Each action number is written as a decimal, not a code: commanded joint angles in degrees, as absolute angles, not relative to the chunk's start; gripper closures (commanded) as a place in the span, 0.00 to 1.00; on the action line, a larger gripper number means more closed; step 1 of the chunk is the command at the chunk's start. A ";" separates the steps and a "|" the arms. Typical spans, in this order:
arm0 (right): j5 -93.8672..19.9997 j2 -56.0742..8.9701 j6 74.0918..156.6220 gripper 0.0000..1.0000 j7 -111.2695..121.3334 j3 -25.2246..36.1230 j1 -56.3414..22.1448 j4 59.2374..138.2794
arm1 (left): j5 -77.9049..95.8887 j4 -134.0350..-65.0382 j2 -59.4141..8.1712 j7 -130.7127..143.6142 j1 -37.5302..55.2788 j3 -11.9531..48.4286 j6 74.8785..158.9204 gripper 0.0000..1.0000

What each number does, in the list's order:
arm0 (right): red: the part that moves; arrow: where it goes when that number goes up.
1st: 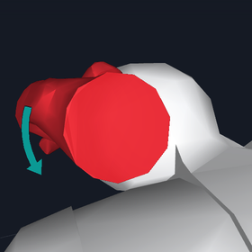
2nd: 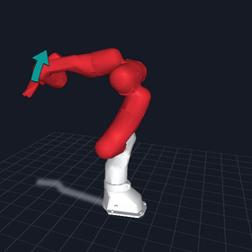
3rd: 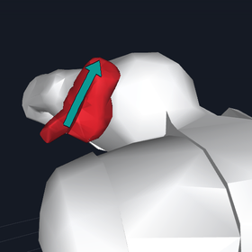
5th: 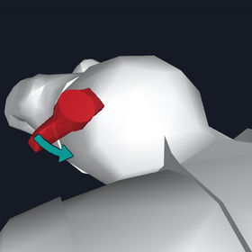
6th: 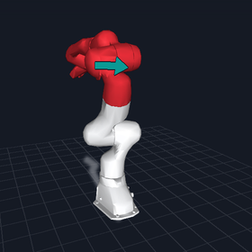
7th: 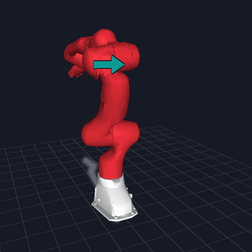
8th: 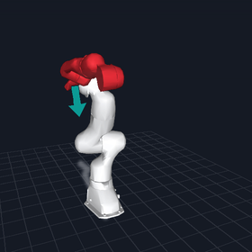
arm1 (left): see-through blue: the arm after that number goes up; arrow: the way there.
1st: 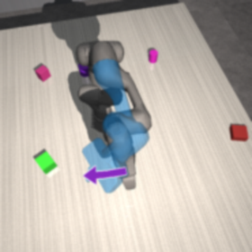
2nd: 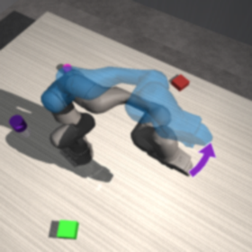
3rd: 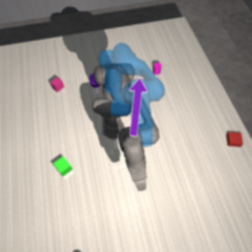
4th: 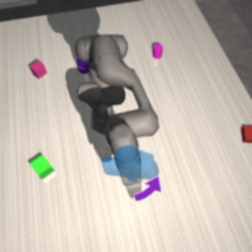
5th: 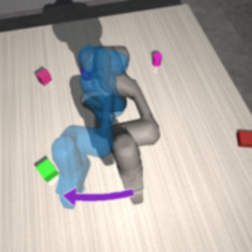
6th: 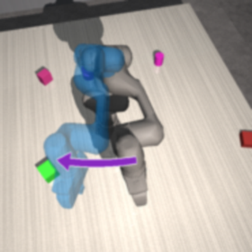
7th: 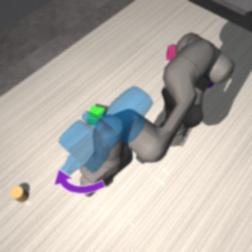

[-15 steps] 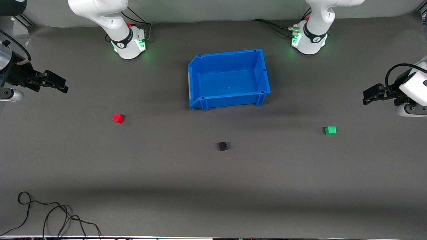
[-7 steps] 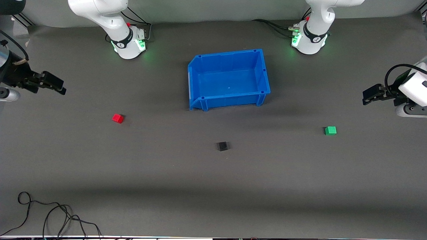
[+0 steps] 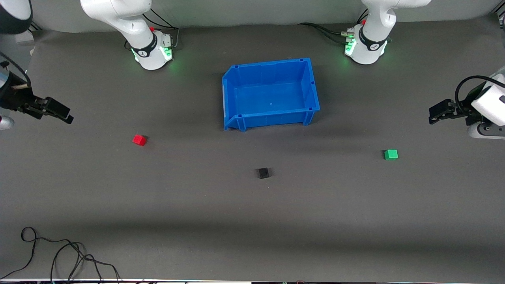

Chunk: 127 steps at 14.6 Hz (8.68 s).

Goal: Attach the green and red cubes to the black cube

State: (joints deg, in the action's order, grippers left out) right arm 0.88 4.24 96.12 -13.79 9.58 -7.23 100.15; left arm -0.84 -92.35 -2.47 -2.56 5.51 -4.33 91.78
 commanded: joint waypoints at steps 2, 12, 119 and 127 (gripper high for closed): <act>1.67 5.27 97.73 0.00 -29.31 10.55 -8.17 105.90 | -0.97 -89.48 -3.08 1.21 6.33 -4.75 88.25 0.00; 3.68 -2.53 107.40 0.00 -71.89 10.72 -9.84 118.12 | 11.85 -91.66 -2.64 50.07 -1.83 -5.01 85.78 0.00; 2.90 -37.90 103.21 0.00 -106.82 -8.70 -22.60 69.25 | 37.27 -94.74 -35.44 68.70 20.60 -8.96 122.04 0.00; 2.55 -20.94 100.99 0.00 -75.98 -8.70 -17.06 84.97 | 18.13 -94.31 -21.46 40.02 6.25 -10.28 101.36 0.00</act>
